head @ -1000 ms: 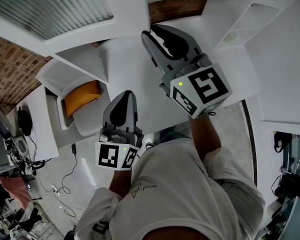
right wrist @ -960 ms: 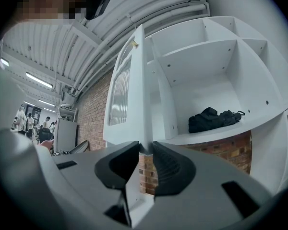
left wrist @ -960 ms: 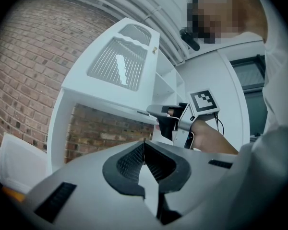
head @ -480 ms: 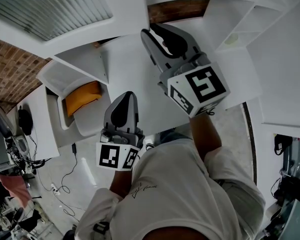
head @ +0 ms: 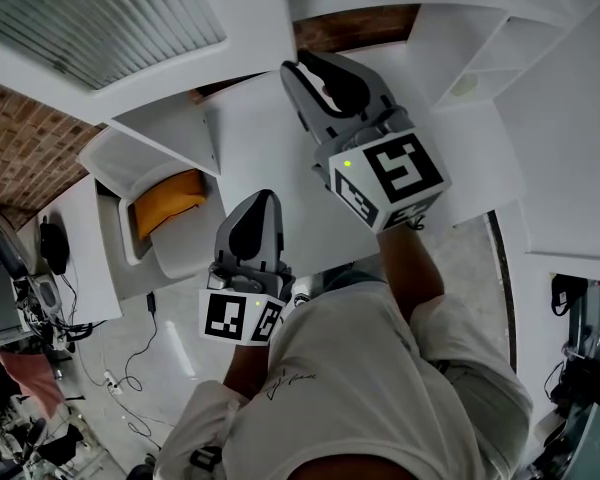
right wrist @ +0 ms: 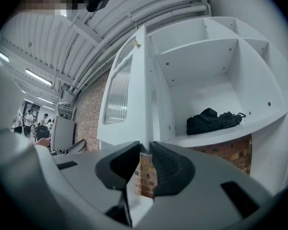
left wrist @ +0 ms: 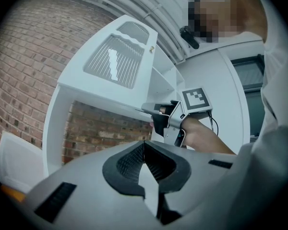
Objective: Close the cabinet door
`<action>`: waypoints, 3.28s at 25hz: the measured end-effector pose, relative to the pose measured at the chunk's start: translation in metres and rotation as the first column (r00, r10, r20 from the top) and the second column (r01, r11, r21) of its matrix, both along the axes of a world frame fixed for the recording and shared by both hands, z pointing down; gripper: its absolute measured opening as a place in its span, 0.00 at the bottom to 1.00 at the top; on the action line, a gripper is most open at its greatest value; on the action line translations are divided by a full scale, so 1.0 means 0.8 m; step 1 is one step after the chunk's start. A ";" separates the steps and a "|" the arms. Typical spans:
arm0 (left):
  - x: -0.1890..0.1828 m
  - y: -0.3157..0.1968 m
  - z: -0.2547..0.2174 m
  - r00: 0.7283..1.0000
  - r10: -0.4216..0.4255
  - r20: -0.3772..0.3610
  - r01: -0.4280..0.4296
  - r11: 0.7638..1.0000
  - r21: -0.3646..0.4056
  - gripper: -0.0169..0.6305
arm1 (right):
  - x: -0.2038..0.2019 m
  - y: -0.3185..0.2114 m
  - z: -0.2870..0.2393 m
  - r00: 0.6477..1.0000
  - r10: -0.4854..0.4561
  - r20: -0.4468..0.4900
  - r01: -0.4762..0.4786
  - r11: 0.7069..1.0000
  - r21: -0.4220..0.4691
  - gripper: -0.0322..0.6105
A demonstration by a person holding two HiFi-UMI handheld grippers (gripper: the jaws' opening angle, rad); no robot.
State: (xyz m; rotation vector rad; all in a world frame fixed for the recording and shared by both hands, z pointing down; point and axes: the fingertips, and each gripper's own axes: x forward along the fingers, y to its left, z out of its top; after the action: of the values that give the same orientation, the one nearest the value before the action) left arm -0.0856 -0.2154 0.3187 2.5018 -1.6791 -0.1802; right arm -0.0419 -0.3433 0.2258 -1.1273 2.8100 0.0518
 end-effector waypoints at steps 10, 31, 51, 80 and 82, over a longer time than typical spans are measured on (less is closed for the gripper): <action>0.003 0.001 0.001 1.000 0.004 -0.001 -0.004 1.000 -0.002 0.05 | -0.002 -0.011 0.000 1.000 0.013 0.003 -0.013 1.000 0.004 0.18; 0.013 0.000 -0.002 0.999 0.013 0.043 -0.014 1.000 0.016 0.05 | -0.010 -0.037 -0.004 0.996 0.080 -0.035 -0.080 0.997 0.020 0.15; 0.012 -0.006 -0.003 0.999 0.010 0.051 -0.011 1.000 0.013 0.05 | -0.017 -0.060 -0.003 0.993 0.101 -0.060 -0.099 0.995 0.033 0.15; 0.005 0.005 -0.004 0.999 -0.001 0.048 0.001 1.000 0.005 0.05 | -0.021 -0.067 -0.003 0.994 0.106 -0.039 -0.104 0.994 0.046 0.15; 0.008 0.008 -0.005 0.999 0.006 0.051 -0.006 1.000 0.009 0.05 | -0.019 -0.066 -0.002 0.993 0.114 -0.037 -0.112 0.993 0.049 0.15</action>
State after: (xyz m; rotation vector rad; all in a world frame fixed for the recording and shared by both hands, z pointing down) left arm -0.0790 -0.2093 0.3145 2.5387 -1.6928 -0.1249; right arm -0.0571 -0.3958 0.2239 -1.2870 2.7602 0.1505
